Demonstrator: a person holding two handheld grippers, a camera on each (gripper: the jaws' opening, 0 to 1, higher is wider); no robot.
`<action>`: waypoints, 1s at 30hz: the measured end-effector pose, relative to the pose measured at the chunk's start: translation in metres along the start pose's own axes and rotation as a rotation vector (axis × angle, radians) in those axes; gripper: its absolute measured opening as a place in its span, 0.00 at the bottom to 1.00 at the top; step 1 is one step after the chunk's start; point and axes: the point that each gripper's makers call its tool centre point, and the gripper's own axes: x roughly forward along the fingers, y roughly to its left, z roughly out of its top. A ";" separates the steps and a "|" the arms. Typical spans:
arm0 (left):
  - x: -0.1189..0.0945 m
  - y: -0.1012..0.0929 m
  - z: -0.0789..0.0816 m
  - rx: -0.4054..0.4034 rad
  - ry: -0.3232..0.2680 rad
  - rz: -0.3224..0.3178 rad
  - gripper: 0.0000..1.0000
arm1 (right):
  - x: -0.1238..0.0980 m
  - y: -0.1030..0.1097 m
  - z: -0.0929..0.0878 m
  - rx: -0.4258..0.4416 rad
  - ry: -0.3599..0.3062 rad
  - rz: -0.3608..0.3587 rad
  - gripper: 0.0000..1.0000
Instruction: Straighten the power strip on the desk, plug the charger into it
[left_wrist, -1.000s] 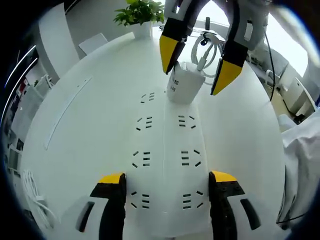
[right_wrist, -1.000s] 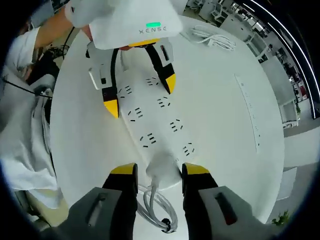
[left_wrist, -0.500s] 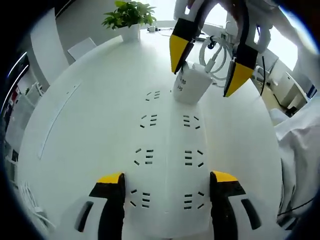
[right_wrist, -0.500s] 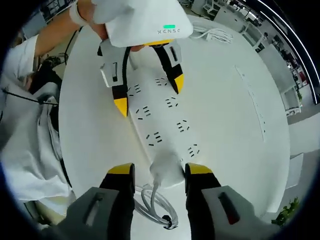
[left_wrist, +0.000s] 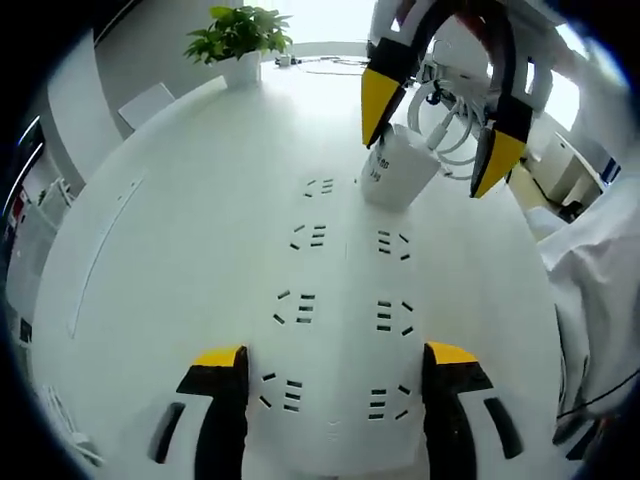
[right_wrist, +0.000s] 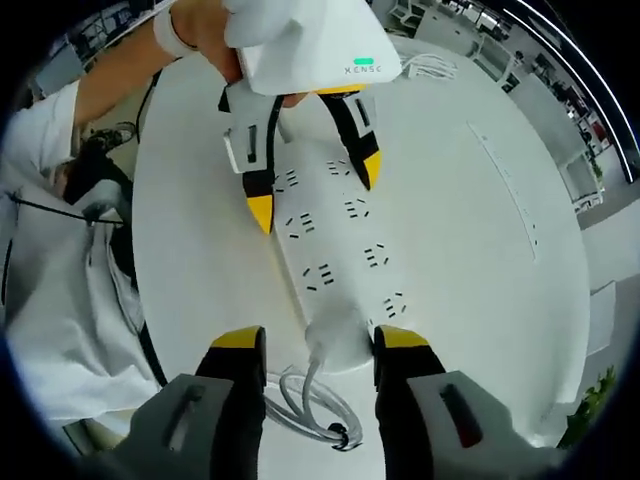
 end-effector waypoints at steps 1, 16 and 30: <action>0.000 0.000 0.000 0.002 0.001 -0.001 0.72 | 0.000 0.002 -0.001 0.005 -0.001 0.003 0.42; 0.001 -0.005 0.001 0.045 0.006 -0.024 0.72 | -0.002 0.017 -0.003 0.024 -0.001 0.010 0.44; 0.000 -0.005 0.002 0.051 -0.002 -0.029 0.73 | -0.002 0.017 -0.002 0.031 -0.013 0.033 0.46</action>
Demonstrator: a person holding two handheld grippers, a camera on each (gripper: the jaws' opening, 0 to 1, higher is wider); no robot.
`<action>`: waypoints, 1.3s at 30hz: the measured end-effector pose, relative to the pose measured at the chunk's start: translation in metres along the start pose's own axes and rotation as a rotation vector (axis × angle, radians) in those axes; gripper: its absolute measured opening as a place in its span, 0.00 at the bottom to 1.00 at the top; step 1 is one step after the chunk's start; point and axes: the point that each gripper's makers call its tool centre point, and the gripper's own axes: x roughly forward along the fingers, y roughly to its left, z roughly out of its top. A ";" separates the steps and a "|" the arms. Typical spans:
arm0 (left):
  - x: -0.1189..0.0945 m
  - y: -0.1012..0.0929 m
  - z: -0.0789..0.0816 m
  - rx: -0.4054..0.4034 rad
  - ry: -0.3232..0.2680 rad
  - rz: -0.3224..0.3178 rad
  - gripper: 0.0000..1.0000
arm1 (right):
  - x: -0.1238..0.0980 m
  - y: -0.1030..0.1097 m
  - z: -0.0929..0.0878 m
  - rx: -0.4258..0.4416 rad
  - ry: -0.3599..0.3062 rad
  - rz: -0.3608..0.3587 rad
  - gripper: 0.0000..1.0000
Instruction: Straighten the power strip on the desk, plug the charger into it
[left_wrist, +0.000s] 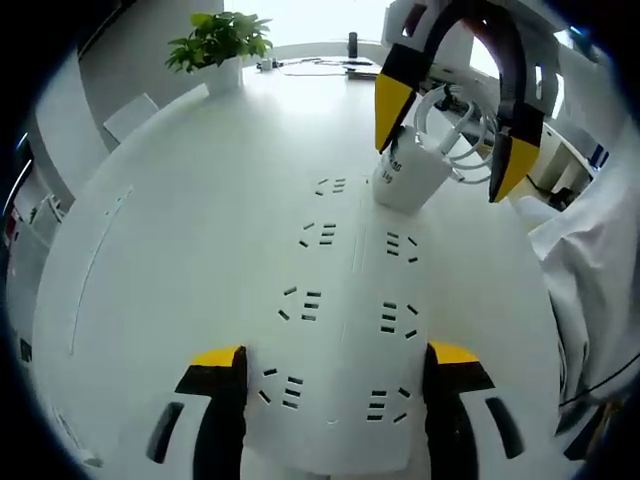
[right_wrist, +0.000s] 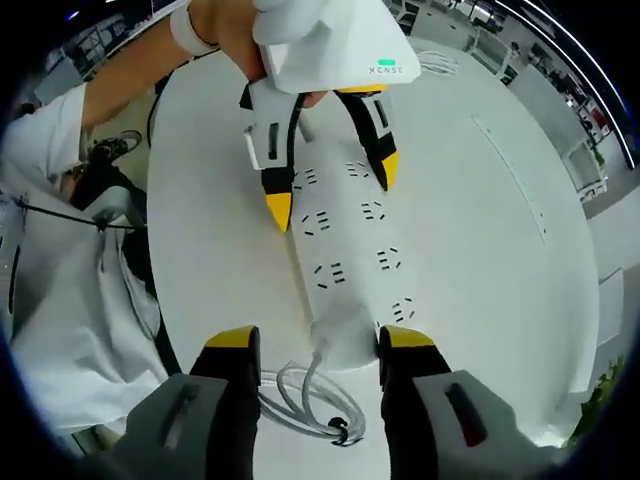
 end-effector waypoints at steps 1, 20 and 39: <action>0.000 0.000 0.000 -0.002 -0.002 0.001 0.73 | 0.000 0.000 0.000 0.000 -0.004 0.003 0.46; 0.001 -0.002 0.001 -0.032 0.016 0.018 0.73 | -0.013 -0.006 -0.002 0.024 -0.117 -0.015 0.52; 0.001 -0.005 0.002 -0.051 -0.041 0.022 0.76 | -0.019 -0.009 -0.001 0.029 -0.192 -0.030 0.58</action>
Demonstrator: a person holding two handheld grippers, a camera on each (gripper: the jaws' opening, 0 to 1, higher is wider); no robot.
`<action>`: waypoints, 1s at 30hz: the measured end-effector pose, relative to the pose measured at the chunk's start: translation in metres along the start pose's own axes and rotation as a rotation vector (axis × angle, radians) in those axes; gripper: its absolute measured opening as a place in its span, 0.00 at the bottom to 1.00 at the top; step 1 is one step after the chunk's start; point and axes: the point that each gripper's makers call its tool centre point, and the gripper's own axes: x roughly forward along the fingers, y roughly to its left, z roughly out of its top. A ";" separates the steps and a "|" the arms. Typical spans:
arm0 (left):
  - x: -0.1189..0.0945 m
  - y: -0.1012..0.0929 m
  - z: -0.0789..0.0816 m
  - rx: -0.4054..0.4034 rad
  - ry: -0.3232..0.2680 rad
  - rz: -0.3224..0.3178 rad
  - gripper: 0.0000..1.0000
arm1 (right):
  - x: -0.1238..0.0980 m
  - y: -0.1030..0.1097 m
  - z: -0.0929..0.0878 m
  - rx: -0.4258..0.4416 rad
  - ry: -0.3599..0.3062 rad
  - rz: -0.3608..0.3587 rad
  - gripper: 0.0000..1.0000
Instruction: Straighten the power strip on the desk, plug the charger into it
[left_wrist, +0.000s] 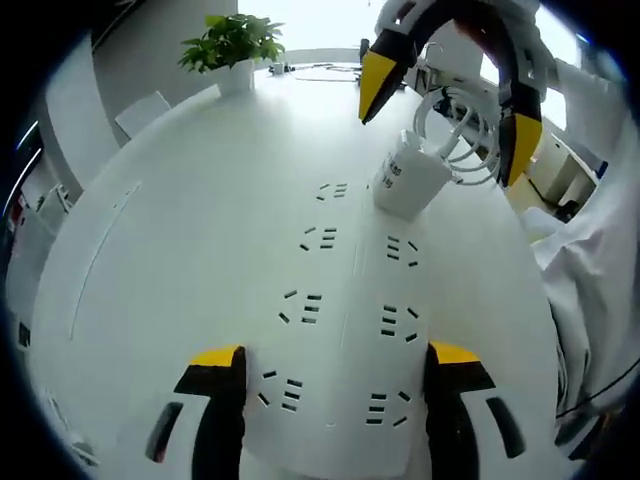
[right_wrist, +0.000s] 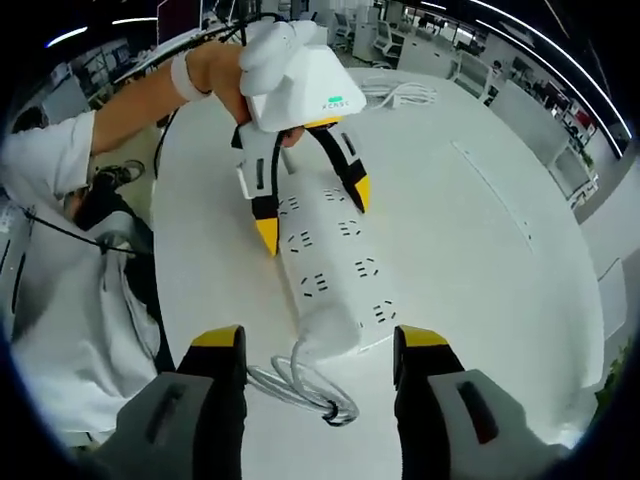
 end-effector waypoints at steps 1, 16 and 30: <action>0.000 -0.001 0.001 -0.004 -0.004 -0.005 0.78 | 0.000 -0.001 -0.001 0.001 -0.004 -0.002 0.59; -0.030 -0.010 0.002 -0.024 -0.060 0.084 0.96 | -0.016 -0.008 -0.018 0.025 -0.094 -0.044 0.68; -0.051 -0.022 0.001 -0.118 -0.156 0.146 0.96 | -0.018 0.000 -0.047 0.152 -0.183 -0.062 0.77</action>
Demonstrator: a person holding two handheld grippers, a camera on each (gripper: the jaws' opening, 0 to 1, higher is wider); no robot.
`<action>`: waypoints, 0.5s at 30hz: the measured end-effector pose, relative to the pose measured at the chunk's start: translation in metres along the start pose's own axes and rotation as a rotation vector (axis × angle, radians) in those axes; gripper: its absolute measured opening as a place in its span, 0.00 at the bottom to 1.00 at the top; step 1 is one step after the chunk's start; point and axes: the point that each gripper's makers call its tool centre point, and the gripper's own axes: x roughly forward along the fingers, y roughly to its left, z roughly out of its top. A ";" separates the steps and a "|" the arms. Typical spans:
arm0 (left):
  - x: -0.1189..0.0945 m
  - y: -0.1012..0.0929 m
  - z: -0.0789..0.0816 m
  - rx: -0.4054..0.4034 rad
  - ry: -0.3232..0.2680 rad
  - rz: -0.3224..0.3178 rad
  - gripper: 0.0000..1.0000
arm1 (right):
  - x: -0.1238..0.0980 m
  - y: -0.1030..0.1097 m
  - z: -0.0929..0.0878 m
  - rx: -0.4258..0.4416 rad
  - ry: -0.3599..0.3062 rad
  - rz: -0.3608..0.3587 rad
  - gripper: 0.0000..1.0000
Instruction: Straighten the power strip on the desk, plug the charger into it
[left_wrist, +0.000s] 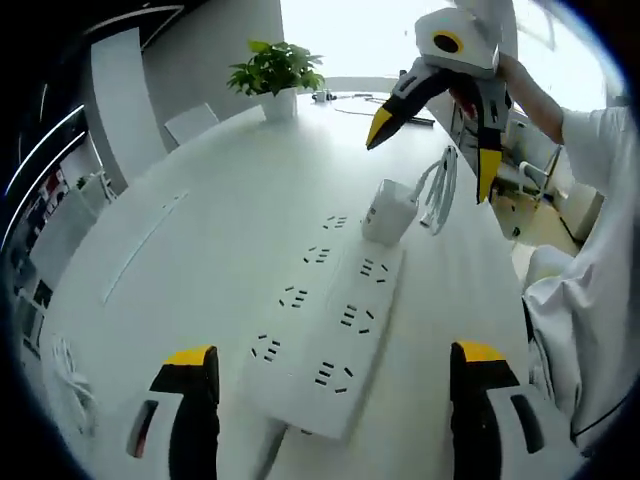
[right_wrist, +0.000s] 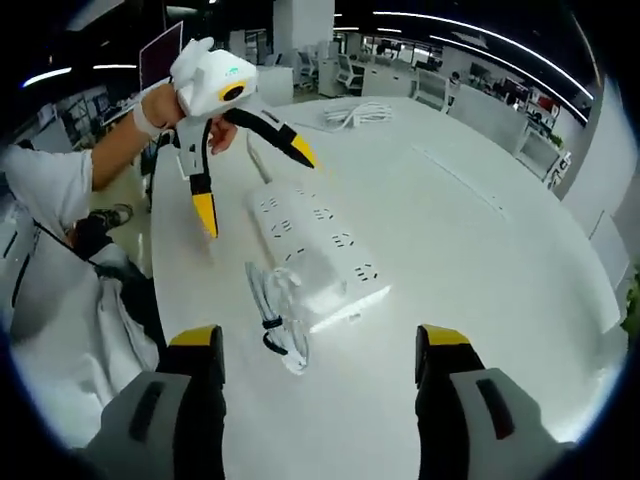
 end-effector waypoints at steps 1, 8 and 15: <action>-0.002 -0.003 0.000 -0.003 -0.007 0.001 0.96 | 0.000 0.001 -0.002 0.006 -0.003 0.000 0.77; -0.014 -0.014 -0.011 -0.025 -0.007 0.037 0.96 | -0.006 0.003 -0.005 -0.012 -0.025 -0.038 0.76; -0.026 -0.022 -0.030 -0.122 0.012 0.062 0.96 | -0.011 0.011 -0.003 -0.030 -0.064 -0.046 0.75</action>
